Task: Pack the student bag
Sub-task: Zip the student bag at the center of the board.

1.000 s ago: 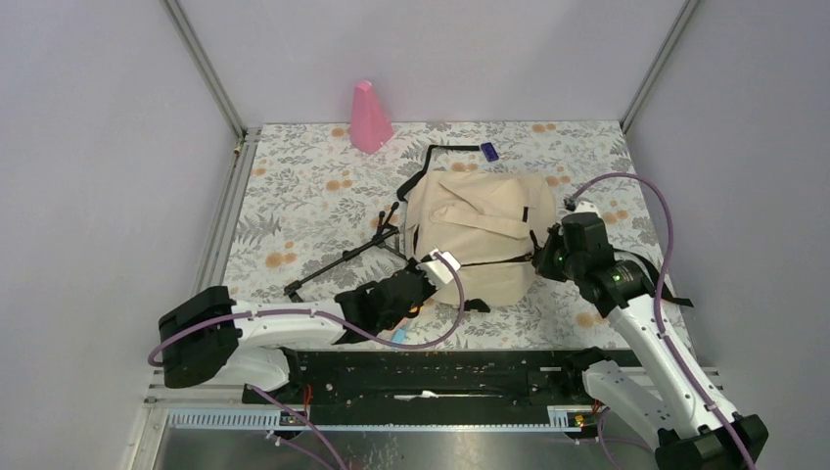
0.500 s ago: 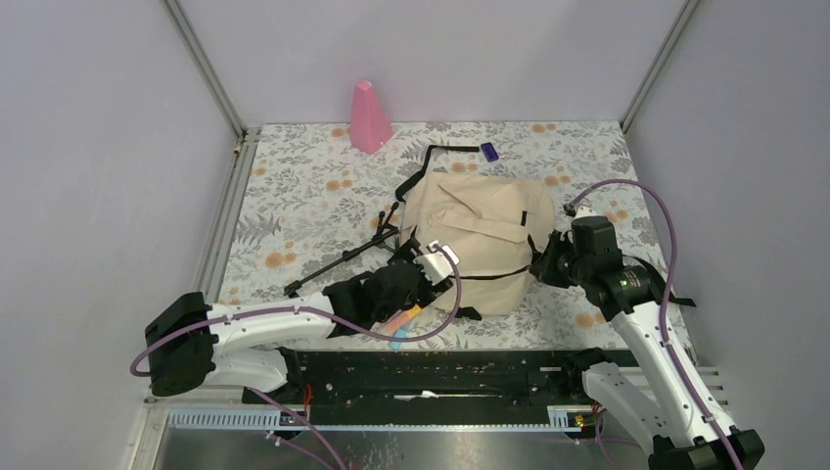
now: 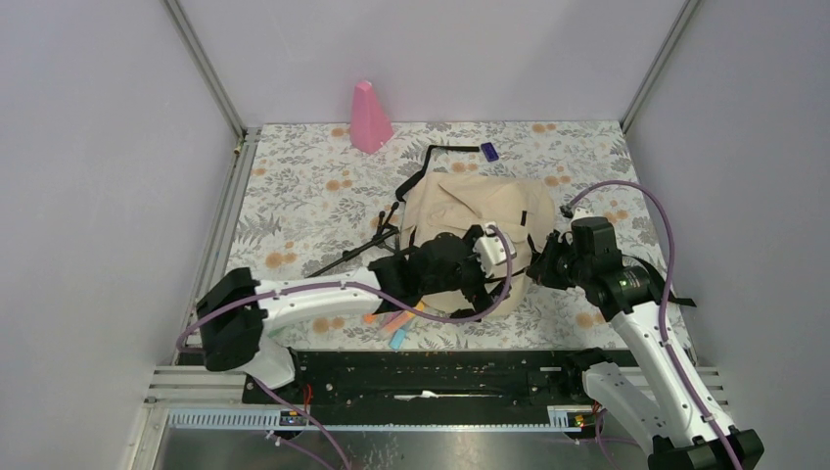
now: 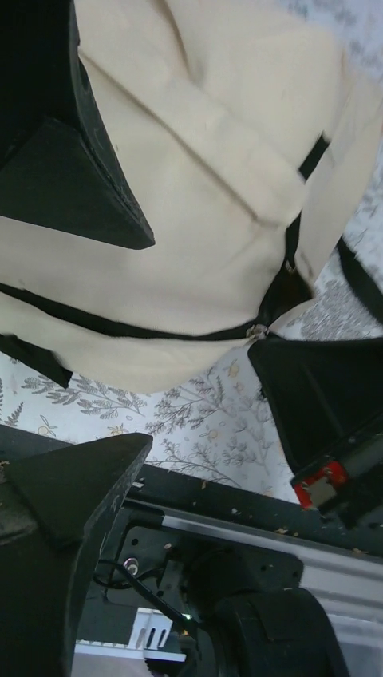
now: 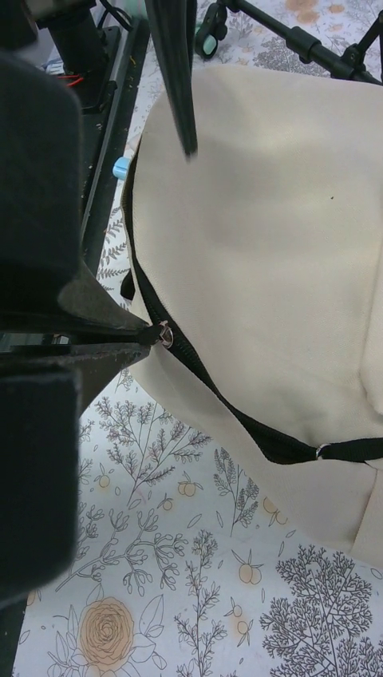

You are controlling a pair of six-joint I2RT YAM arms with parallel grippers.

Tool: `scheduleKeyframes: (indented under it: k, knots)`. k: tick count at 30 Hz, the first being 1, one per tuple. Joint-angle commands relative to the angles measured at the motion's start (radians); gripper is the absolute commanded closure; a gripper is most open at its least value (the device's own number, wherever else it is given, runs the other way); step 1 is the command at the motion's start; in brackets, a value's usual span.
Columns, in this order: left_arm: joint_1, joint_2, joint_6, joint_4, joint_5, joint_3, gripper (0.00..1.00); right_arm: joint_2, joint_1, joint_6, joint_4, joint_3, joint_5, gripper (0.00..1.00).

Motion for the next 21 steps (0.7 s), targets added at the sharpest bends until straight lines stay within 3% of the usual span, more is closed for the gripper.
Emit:
scheduleKeyframes:
  k: [1,4,8,12,16,18,19,21]
  knots:
    - [-0.006,0.081,-0.022,0.037,0.083,0.074,0.08,-0.023,-0.006,-0.017,0.023,0.002,-0.021,1.0]
    - [-0.012,0.134,-0.01,0.026,0.026,0.101,0.09,-0.027,-0.006,-0.017,0.015,0.001,-0.021,1.0]
    - [-0.017,0.166,-0.022,0.081,-0.089,0.093,0.18,-0.035,-0.006,-0.018,0.008,0.0,-0.019,1.0]
    - [-0.019,0.205,-0.024,0.103,-0.081,0.113,0.33,-0.034,-0.007,-0.019,-0.002,0.0,-0.023,1.0]
    - [-0.027,0.24,-0.024,0.117,-0.056,0.125,0.62,-0.037,-0.006,-0.014,-0.014,0.003,-0.014,1.0]
    - [-0.03,0.245,-0.053,0.131,-0.043,0.115,0.89,-0.038,-0.007,0.003,-0.028,0.002,0.017,1.0]
    - [-0.032,0.241,-0.054,0.137,-0.043,0.103,0.97,-0.032,-0.007,0.012,-0.043,0.004,0.045,1.0]
    - [-0.04,0.221,-0.053,0.154,-0.063,0.064,1.0,-0.003,-0.008,0.009,-0.073,0.008,0.102,1.0]
